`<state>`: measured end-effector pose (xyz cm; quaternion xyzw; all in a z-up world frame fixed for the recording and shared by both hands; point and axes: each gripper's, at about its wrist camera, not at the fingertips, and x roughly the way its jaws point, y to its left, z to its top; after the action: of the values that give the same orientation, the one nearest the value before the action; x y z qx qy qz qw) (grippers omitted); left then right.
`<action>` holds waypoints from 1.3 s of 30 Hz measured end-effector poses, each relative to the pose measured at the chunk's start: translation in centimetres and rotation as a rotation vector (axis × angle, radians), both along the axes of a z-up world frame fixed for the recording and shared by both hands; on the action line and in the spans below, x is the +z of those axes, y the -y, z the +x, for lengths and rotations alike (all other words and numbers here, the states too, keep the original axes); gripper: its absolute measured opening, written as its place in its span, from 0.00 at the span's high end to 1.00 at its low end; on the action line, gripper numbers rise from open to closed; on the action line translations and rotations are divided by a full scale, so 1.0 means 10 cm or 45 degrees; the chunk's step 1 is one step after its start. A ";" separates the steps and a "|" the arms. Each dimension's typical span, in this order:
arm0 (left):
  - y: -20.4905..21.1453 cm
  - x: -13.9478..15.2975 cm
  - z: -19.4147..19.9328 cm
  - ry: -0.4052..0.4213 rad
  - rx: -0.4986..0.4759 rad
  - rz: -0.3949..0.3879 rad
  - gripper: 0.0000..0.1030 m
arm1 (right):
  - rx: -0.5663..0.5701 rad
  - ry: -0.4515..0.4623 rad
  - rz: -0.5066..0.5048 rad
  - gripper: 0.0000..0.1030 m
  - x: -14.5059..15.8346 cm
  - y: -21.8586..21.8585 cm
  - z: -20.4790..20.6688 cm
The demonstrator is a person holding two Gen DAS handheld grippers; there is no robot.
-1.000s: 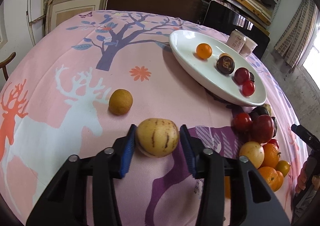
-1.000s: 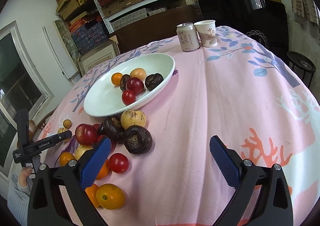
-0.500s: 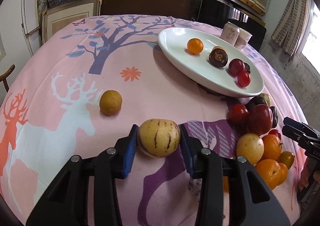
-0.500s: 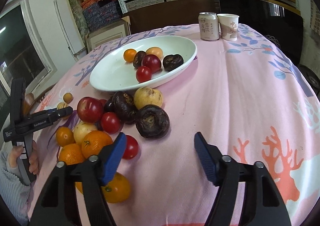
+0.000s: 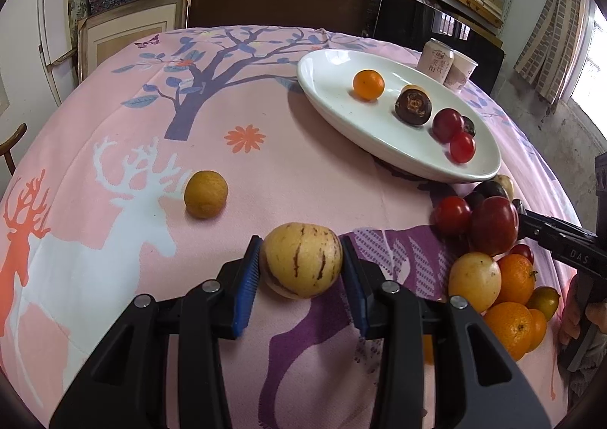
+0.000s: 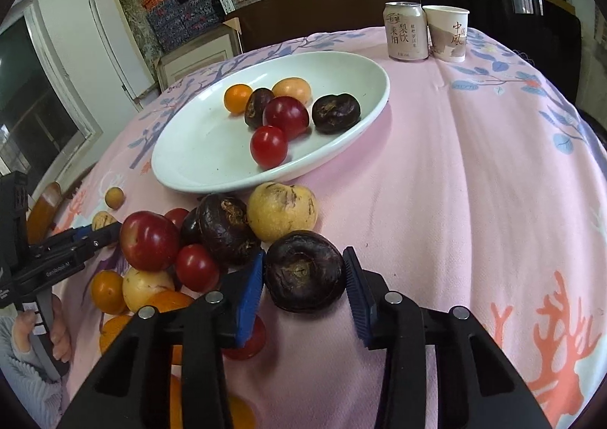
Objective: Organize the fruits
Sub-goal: 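Lower the striped fruit and dark purple fruit onto the white plate, opening both tools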
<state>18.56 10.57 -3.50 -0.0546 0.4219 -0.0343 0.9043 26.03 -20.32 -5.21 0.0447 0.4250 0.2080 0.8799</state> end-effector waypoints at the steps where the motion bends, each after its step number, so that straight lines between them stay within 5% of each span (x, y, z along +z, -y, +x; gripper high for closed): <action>1: 0.00 0.00 -0.01 0.002 -0.002 0.002 0.61 | 0.004 0.006 -0.006 0.59 0.01 -0.01 -0.01; 9: 0.03 0.10 -0.10 0.054 -0.017 -0.024 0.61 | -0.067 0.093 0.088 0.59 0.19 0.28 -0.24; 15: 0.16 0.45 0.05 0.122 -0.040 -0.035 0.61 | -0.098 0.120 0.182 0.60 0.50 0.37 -0.07; 21: 0.57 0.71 0.62 0.177 -0.113 0.007 0.61 | -0.003 0.172 0.167 0.60 0.78 -0.06 0.27; 29: 0.60 0.38 1.20 0.107 -0.086 0.036 0.59 | 0.143 0.164 0.030 0.59 0.49 -0.66 0.52; 32: 0.57 0.31 1.29 0.095 -0.102 0.028 0.38 | 0.131 0.202 -0.005 0.50 0.52 -0.63 0.51; 39: 0.46 0.35 1.25 0.103 -0.077 -0.019 0.33 | -0.013 0.212 0.186 0.31 0.70 -0.15 0.47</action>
<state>31.02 5.98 0.00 -0.0471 0.3863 -0.0671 0.9187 30.70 -18.84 1.76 0.0935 0.3340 0.2370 0.9075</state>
